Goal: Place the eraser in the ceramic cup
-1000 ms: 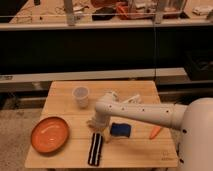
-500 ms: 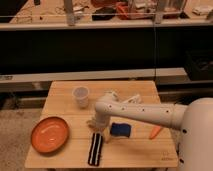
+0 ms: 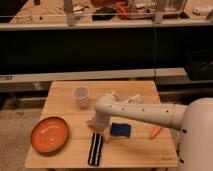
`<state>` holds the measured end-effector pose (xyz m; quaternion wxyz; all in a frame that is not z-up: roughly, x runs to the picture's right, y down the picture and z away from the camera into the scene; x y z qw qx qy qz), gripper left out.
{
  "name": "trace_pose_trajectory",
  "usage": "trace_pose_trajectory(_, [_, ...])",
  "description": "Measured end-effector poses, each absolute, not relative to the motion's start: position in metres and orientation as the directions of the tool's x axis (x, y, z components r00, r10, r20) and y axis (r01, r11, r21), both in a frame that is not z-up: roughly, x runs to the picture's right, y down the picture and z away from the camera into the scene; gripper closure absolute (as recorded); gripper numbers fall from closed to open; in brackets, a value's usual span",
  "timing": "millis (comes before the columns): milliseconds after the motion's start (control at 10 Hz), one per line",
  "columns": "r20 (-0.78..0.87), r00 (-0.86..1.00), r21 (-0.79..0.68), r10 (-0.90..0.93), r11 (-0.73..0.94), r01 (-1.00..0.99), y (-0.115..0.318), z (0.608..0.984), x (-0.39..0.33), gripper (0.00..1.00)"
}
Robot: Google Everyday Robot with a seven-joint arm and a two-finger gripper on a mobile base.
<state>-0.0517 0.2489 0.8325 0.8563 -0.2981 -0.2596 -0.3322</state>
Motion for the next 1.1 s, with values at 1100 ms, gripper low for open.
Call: trace_pose_trajectory(1100, [0.640,0.634,-0.328,-0.433,0.593,0.736,0.2473,0.8369,-0.0515,0.20])
